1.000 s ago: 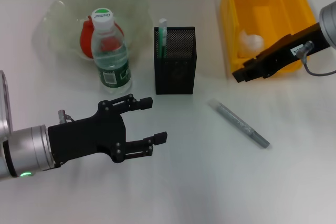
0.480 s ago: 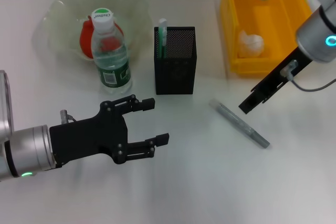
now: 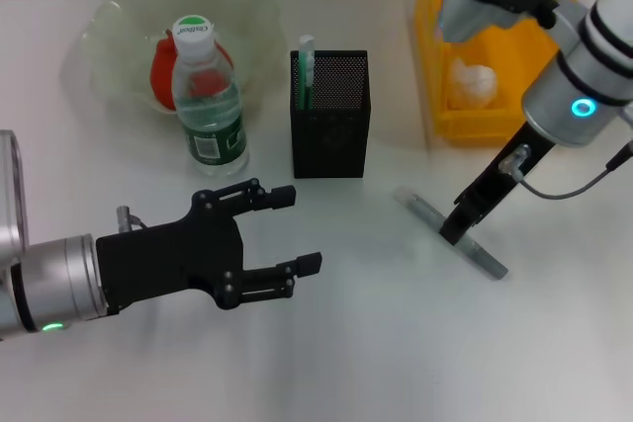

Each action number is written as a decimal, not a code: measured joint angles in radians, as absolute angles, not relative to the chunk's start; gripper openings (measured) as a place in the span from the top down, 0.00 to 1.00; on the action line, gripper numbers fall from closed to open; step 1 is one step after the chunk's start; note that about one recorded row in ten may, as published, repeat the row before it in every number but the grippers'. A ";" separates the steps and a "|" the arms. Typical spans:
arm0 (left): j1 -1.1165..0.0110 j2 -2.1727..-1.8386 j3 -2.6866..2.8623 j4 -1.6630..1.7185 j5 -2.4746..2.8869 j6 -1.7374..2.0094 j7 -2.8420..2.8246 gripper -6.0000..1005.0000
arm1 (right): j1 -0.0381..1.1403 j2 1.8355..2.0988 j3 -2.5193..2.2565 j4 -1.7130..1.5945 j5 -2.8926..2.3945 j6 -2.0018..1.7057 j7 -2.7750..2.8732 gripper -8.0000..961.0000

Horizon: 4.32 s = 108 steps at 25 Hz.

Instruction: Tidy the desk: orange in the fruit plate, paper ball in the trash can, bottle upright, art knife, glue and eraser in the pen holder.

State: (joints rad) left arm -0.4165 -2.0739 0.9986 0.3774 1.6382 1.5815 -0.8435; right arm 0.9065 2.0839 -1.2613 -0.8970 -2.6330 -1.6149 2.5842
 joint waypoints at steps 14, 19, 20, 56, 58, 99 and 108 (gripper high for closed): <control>-0.419 -2.074 0.999 0.365 1.635 1.579 -0.844 0.22 | 0.921 2.086 -1.378 -0.840 -2.637 -1.518 2.631 0.62; -0.418 -2.074 0.999 0.365 1.635 1.579 -0.844 0.22 | 0.920 2.085 -1.379 -0.840 -2.638 -1.493 2.634 0.62; -0.418 -2.074 0.999 0.365 1.635 1.579 -0.844 0.22 | 0.919 2.085 -1.379 -0.840 -2.638 -1.489 2.635 0.62; -0.423 -2.074 0.991 0.365 1.635 1.572 -0.842 0.22 | 0.937 2.089 -1.417 -0.762 -2.603 -1.404 2.633 0.80; -0.423 -2.074 0.991 0.365 1.635 1.572 -0.842 0.22 | 0.937 2.089 -1.417 -0.764 -2.603 -1.404 2.632 0.81; -0.434 -2.077 0.991 0.362 1.635 1.554 -0.842 0.22 | 0.570 2.079 -1.156 -0.603 -1.286 -1.238 1.351 0.86; -0.436 -2.077 0.991 0.362 1.630 1.553 -0.842 0.22 | 0.622 2.087 -1.195 -0.518 -1.287 -1.206 1.158 0.87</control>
State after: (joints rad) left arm -0.4362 -2.0770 0.9909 0.3620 1.6304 1.5526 -0.8422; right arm 0.6222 2.0873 -1.1947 -0.5185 -1.2867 -1.2065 1.1579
